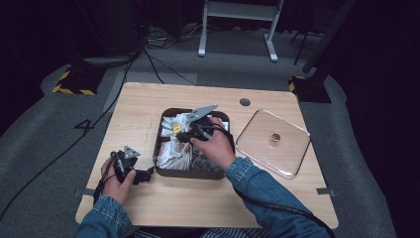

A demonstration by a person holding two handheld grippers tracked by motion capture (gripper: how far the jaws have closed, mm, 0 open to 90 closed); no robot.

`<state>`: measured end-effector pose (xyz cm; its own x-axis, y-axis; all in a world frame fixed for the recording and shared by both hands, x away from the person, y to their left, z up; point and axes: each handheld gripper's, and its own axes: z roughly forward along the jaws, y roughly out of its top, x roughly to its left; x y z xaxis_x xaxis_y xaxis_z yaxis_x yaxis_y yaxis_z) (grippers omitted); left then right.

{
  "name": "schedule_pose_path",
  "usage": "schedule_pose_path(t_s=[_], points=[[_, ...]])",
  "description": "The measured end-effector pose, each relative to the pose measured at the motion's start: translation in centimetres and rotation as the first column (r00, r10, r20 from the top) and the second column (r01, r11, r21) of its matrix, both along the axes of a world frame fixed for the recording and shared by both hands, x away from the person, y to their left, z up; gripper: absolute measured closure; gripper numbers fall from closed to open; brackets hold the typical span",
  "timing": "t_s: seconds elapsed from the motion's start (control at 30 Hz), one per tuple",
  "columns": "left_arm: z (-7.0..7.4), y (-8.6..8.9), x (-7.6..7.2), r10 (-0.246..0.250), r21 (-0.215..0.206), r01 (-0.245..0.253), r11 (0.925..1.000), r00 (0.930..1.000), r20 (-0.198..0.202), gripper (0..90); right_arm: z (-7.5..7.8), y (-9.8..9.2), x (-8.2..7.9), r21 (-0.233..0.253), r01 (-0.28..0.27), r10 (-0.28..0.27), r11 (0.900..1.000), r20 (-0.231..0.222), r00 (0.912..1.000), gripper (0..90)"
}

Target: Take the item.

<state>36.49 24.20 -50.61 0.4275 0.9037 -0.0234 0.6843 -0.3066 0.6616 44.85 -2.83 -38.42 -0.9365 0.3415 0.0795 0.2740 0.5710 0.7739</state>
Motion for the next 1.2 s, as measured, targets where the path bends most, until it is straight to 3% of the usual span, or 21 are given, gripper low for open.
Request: schedule_pose_path(t_s=[0.63, 0.93, 1.2], points=[[0.0, 0.0, 0.1, -0.001, -0.001, 0.001, 1.0000, 1.0000, -0.002, 0.0, 3.7, -10.5, -3.1, 0.055, 0.115, -0.118, 0.992, 0.047, 0.9919, 89.5], [0.0, 0.0, 0.1, -0.001, -0.001, 0.001, 1.0000, 1.0000, -0.002, 0.0, 4.1, -14.1, -4.4, 0.061, 0.158, -0.160, 0.986, 0.044, 0.9861, 89.4], [0.0, 0.0, 0.1, -0.001, -0.001, 0.001, 1.0000, 1.0000, -0.002, 0.0, 3.3, -17.6, -5.7, 0.055, 0.214, -0.215, 0.975, 0.020, 0.9764, 89.4]])
